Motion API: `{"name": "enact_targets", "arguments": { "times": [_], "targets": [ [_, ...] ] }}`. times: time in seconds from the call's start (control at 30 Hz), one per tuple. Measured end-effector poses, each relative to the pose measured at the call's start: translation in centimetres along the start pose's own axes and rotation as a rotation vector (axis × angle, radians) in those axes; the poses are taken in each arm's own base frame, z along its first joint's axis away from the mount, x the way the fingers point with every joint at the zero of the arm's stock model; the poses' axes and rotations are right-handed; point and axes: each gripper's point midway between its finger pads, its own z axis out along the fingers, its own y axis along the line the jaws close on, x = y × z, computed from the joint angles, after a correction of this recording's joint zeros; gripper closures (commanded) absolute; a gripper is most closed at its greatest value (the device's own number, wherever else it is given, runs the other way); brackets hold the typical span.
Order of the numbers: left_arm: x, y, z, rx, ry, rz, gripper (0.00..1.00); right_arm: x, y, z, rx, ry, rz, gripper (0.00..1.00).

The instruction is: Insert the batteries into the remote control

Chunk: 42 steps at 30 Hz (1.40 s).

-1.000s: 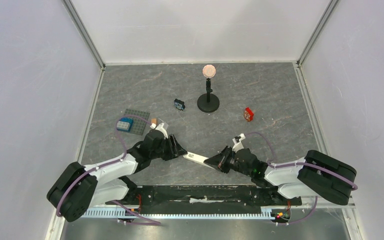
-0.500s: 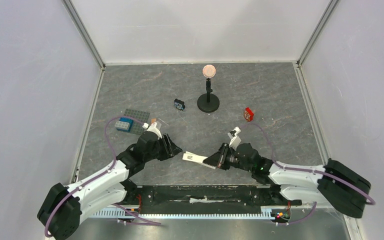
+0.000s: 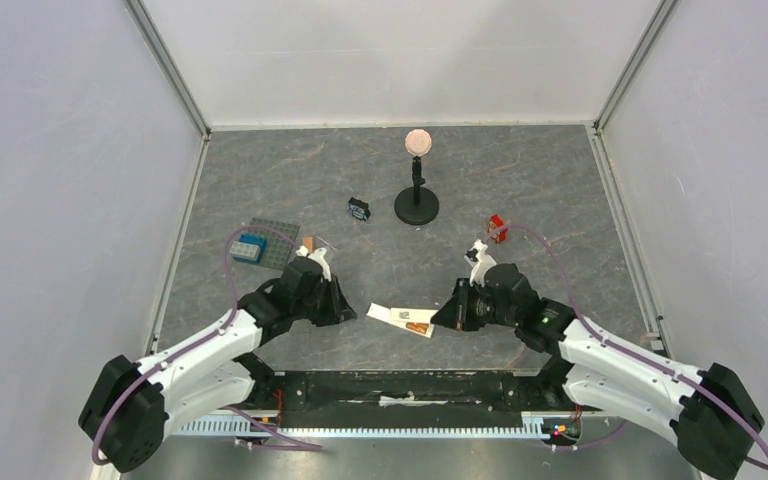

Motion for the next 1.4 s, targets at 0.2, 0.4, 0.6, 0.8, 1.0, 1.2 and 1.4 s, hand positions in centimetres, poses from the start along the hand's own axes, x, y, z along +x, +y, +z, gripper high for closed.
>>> {"name": "enact_targets", "arguments": {
  "times": [0.2, 0.4, 0.6, 0.8, 1.0, 1.2, 1.4],
  "targets": [
    [1.7, -0.2, 0.6, 0.024, 0.101, 0.006, 0.84, 0.8, 0.4, -1.2, -0.030, 0.050, -0.063, 0.95],
    [2.8, -0.4, 1.4, 0.038, 0.162, 0.010, 0.84, 0.8, 1.9, -2.2, -0.108, 0.050, -0.093, 1.00],
    [4.1, -0.9, 2.1, 0.044, 0.205, 0.047, 0.84, 1.3, 2.1, -2.4, -0.127, 0.076, -0.092, 1.00],
    [4.5, -1.3, 2.7, 0.032, 0.186, 0.077, 0.85, 2.5, -0.3, -2.4, -0.024, 0.124, -0.075, 1.00],
    [3.2, -1.8, 3.3, 0.014, 0.101, 0.052, 0.85, 2.5, -2.7, -2.6, 0.096, 0.128, -0.064, 1.00],
    [2.6, -1.8, 4.2, -0.008, 0.061, 0.020, 0.85, 1.0, -2.7, -2.7, 0.135, 0.085, -0.080, 1.00],
    [2.1, -2.3, 5.2, -0.011, 0.045, -0.005, 0.86, 0.3, -3.4, -2.2, 0.165, 0.068, -0.073, 1.00]
  ]
}}
